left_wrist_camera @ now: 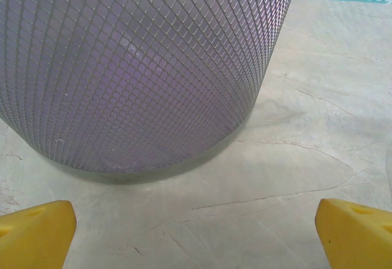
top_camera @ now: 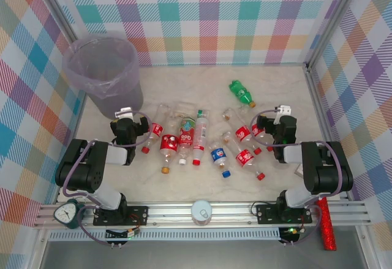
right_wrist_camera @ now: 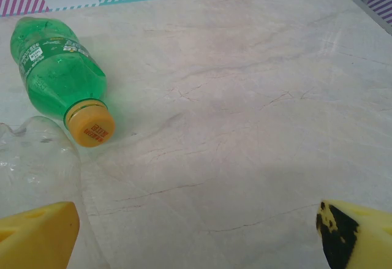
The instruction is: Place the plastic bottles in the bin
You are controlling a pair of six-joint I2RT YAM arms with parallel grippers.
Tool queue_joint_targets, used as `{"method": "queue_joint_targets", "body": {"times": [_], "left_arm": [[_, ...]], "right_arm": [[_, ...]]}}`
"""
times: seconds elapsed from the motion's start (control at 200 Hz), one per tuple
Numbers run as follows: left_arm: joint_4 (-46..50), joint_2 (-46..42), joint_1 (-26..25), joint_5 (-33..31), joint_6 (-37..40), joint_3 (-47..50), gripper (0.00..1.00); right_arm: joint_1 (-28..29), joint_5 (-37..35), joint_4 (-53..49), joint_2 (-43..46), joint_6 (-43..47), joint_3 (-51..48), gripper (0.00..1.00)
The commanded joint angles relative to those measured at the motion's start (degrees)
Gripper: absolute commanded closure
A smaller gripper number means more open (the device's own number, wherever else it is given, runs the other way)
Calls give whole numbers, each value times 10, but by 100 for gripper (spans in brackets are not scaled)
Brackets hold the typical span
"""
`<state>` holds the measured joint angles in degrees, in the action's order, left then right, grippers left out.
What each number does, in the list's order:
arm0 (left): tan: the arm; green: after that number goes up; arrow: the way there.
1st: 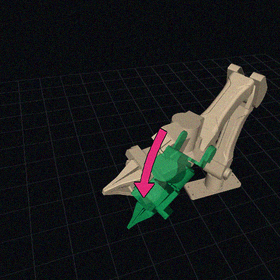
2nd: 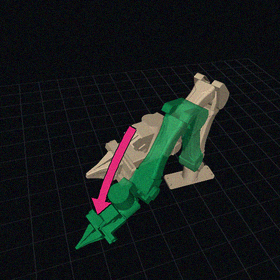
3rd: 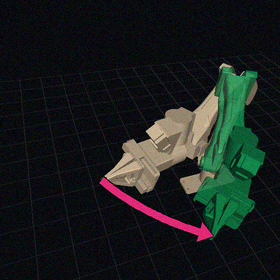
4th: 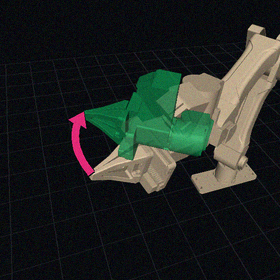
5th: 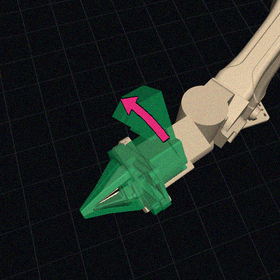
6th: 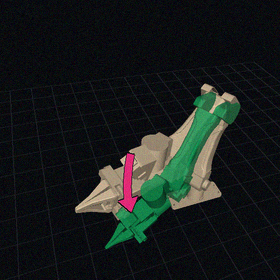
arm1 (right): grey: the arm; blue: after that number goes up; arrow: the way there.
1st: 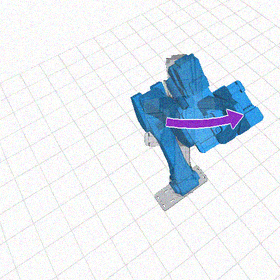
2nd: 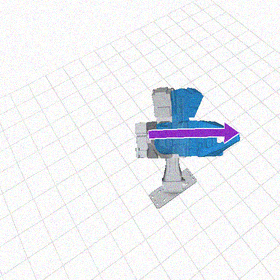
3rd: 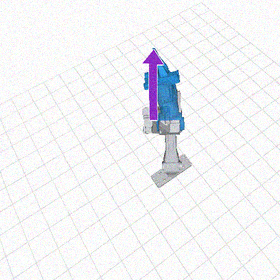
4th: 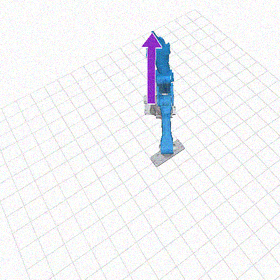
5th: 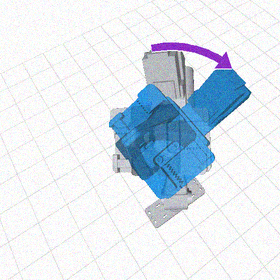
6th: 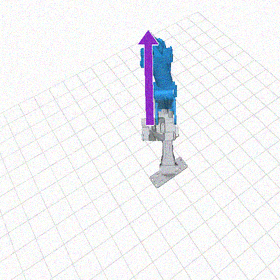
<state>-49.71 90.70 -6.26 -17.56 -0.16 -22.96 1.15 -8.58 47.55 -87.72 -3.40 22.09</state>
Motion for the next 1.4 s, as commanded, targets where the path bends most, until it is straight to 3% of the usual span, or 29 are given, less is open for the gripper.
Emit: {"method": "queue_joint_targets", "body": {"times": [0.0,1.125,1.265,1.395], "left_arm": [[-15,-3,5,5,-2,5,0],[-18,-7,4,5,1,6,1],[118,-90,-5,-15,3,-31,0],[275,-173,-20,-37,2,-90,0]], "right_arm": [[2,-6,6,4,-2,6,1],[2,-6,3,4,-3,7,1],[3,15,-38,26,8,24,1],[3,-10,-274,109,-16,108,1]]}}
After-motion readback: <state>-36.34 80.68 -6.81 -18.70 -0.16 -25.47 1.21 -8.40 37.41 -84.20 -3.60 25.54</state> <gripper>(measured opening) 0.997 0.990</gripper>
